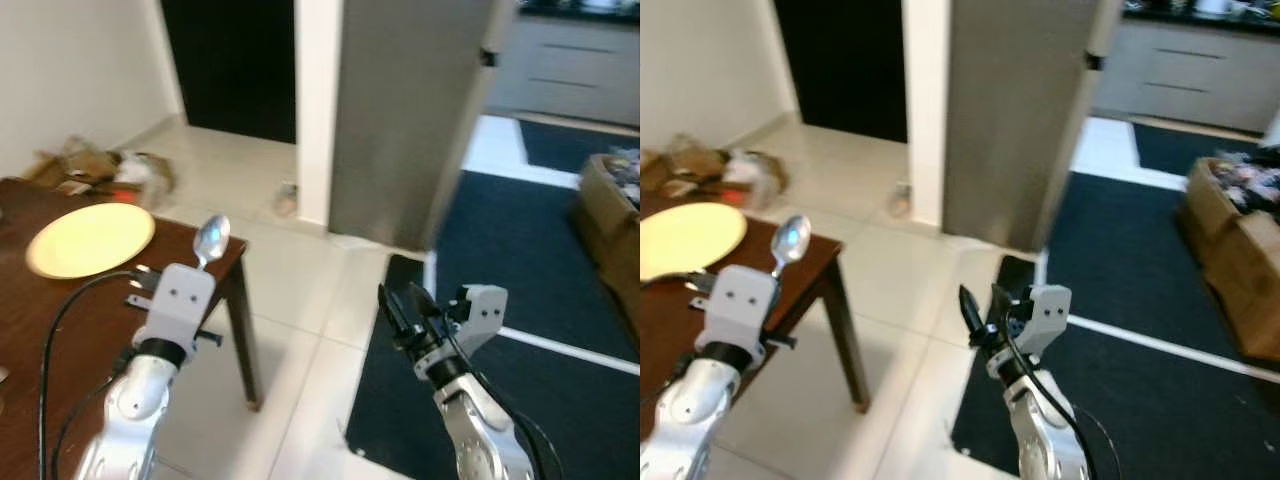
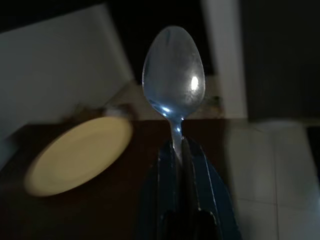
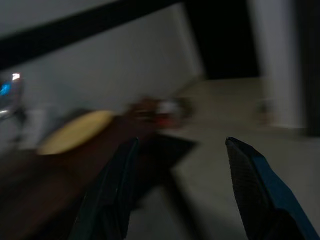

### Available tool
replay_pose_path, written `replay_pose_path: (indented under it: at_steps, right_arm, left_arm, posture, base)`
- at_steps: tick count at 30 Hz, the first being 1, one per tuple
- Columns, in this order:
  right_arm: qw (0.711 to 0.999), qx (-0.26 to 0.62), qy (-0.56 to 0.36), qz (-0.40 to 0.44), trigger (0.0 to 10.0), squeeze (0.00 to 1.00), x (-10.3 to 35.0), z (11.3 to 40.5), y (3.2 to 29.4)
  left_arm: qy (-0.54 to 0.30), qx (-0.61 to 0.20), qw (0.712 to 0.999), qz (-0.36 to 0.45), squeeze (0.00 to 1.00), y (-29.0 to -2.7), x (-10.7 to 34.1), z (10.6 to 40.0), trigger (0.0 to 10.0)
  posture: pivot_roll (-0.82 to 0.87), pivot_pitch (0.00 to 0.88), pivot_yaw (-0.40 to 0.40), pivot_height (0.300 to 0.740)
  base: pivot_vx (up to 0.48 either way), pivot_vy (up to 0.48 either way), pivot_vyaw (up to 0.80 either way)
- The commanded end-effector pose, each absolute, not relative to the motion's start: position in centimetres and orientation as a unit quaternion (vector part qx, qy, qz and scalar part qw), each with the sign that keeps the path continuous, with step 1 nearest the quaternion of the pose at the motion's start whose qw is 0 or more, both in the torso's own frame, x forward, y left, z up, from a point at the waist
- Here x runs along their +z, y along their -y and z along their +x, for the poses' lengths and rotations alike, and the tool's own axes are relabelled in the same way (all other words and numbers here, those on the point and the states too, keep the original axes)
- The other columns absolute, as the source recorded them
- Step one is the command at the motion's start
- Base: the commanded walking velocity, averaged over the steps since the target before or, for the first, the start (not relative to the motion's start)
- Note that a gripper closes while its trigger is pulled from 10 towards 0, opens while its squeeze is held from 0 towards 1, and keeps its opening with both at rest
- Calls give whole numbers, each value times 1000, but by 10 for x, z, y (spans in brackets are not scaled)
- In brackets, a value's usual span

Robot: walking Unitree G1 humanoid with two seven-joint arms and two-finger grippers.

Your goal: Setting the table

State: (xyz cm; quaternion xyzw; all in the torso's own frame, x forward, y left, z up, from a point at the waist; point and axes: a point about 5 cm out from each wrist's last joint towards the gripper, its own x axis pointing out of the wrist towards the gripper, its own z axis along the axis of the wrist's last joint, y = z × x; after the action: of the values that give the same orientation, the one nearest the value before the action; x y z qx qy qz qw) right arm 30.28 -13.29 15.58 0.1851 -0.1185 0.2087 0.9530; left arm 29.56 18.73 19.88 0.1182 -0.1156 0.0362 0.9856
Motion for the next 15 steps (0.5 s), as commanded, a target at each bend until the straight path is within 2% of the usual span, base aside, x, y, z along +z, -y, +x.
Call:
replay_pose_path:
  at_steps: [1,3,8,12,14,15]
  right_arm:
    - [940,240,112,215,10000,0,160,297,124]
    - [936,251,111,222,10000,0,162,295,121]
    - [899,311,108,290,10000,0,171,284,104]
    - [888,326,105,306,10000,0,173,281,99]
    - [865,357,99,338,10000,0,176,274,87]
    - [865,357,99,338,10000,0,176,274,87]
  left_arm:
    - [108,50,988,93,0,-191,204,292,10000]
    - [107,55,989,91,0,-191,206,291,10000]
    - [95,71,989,92,0,-189,211,287,10000]
    - [90,74,989,96,0,-189,211,286,10000]
    - [80,80,989,96,0,-189,210,285,10000]
    - [80,80,989,96,0,-189,210,285,10000]
  posture:
    - [81,59,58,740]
    - [81,59,58,740]
    - [83,63,58,740]
    - [83,63,58,740]
    - [92,65,58,740]
    - [92,65,58,740]
  base:
    - [0,0,756]
    - [0,0,756]
    - [0,0,754]
    - [0,0,750]
    - [0,0,750]
    - [0,0,750]
